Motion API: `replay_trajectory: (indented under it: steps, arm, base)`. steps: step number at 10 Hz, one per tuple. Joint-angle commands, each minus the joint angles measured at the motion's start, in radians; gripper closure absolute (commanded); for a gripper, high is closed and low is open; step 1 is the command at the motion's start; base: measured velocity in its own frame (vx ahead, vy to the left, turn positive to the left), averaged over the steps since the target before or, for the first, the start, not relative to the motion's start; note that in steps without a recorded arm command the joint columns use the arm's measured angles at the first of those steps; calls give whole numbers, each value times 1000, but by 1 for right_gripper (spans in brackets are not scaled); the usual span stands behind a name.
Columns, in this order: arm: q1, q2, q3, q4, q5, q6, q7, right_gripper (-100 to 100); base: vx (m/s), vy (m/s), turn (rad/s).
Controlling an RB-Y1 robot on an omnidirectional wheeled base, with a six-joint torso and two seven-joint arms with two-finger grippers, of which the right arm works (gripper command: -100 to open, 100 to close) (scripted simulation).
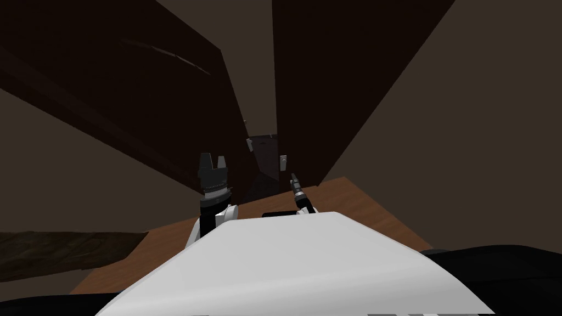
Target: Push the door open
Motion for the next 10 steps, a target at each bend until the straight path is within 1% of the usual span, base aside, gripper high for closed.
replay_trajectory:
  steps: [1,2,3,6,8,10]
  arm:
    - [-11,4,5,21,-5,9,2,-100]
    - [-8,5,3,10,-2,9,3,-100]
    - [-20,-1,-3,21,-2,14,2,-100]
    - [-41,-3,-15,39,-1,19,0,-100]
    - [-57,3,-24,53,0,24,-1,-100]
    - [-72,13,-32,66,0,28,-3,-100]
  base:
    - [193,-89,17]
    - [91,-42,11]
    - [119,31,17]
    - [194,37,13]
    - [215,40,17]
    - [190,53,14]
